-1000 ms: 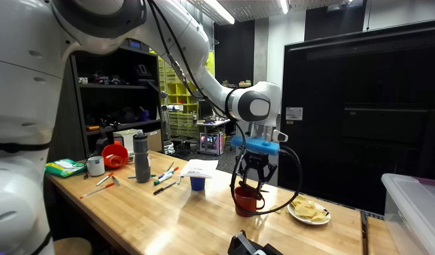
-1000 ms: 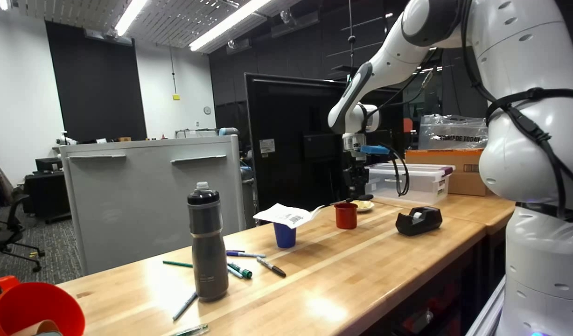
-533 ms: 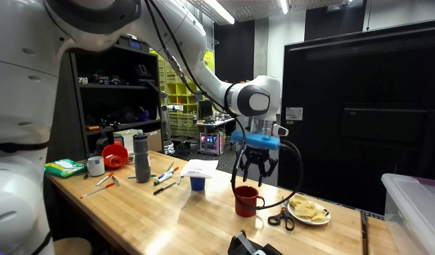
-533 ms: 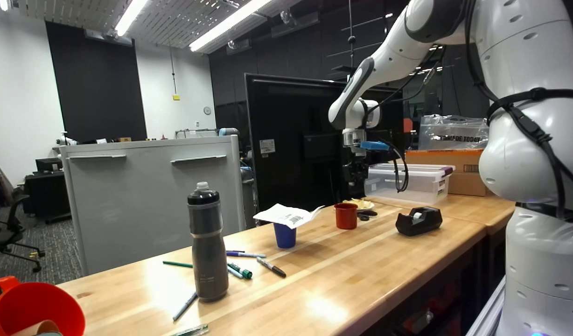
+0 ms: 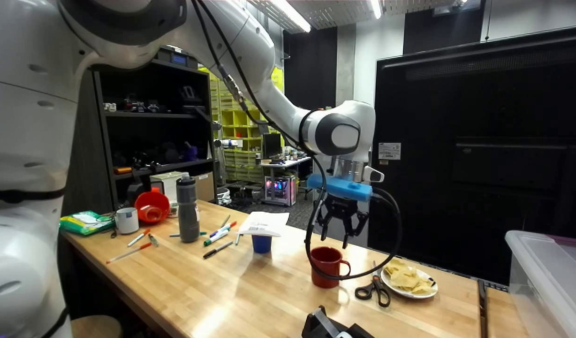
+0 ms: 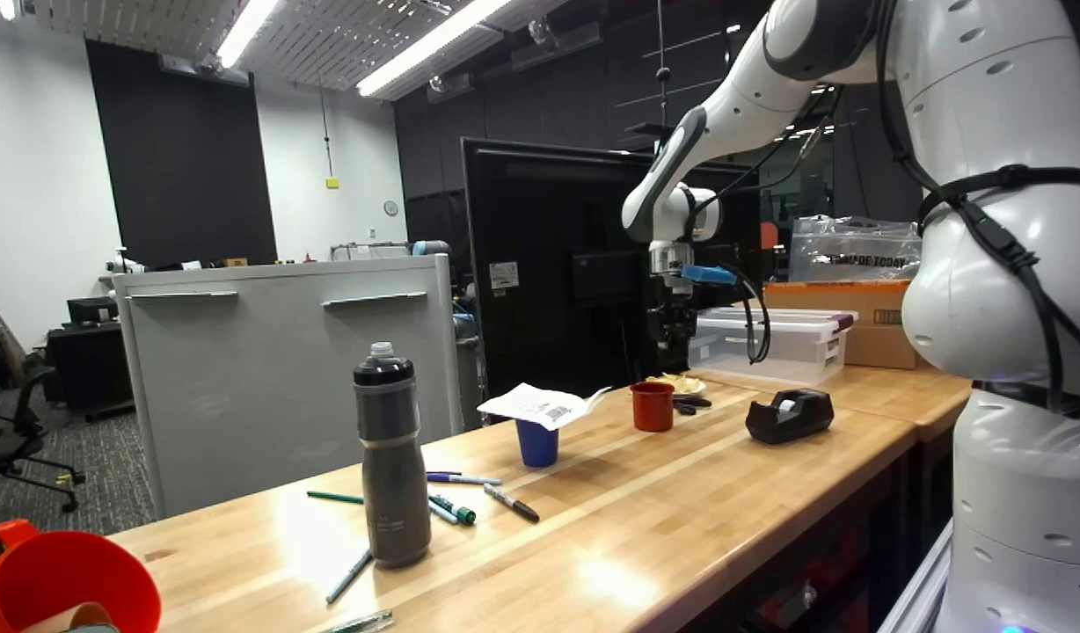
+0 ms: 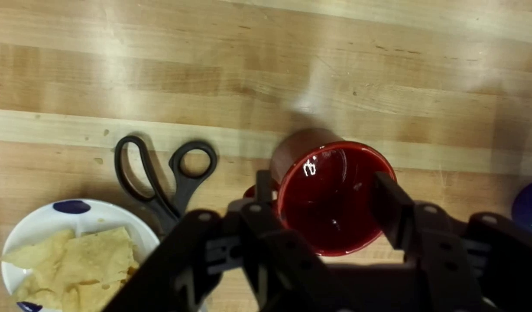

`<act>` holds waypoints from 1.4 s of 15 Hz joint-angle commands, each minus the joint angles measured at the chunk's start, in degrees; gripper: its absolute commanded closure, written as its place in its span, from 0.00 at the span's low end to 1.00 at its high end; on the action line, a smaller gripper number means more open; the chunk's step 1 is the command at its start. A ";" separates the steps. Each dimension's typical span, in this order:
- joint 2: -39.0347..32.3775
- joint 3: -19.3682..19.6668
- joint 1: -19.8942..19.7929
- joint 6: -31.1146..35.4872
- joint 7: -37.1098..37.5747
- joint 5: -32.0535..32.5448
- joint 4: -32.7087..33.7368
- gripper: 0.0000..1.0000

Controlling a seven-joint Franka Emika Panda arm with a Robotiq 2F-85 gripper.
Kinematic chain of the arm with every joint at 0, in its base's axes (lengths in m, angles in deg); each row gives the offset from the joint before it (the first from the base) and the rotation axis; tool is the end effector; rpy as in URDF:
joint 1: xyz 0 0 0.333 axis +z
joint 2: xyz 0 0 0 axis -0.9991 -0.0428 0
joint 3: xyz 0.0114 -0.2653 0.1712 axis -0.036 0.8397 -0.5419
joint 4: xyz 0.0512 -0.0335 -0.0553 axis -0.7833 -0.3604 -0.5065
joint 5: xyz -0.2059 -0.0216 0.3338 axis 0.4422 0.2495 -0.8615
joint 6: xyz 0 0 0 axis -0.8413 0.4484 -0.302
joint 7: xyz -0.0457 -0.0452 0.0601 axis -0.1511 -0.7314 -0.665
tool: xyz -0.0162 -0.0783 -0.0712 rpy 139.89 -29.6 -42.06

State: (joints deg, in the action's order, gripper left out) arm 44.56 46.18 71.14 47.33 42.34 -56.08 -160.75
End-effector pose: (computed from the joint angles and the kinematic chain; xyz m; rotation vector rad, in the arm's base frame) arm 0.5347 -0.2452 0.3581 -3.0340 -0.0321 0.0962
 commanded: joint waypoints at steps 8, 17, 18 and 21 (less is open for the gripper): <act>-5.91 1.33 -4.69 -3.72 -3.68 -4.91 2.56 0.40; -10.13 1.79 -5.69 -0.76 -5.40 0.44 3.51 0.34; -10.16 1.93 -5.69 -0.39 -5.38 1.20 3.50 0.35; -10.22 2.13 -5.89 0.63 -5.17 3.08 3.69 0.35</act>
State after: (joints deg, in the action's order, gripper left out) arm 34.39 48.29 65.92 47.36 37.89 -54.77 -157.77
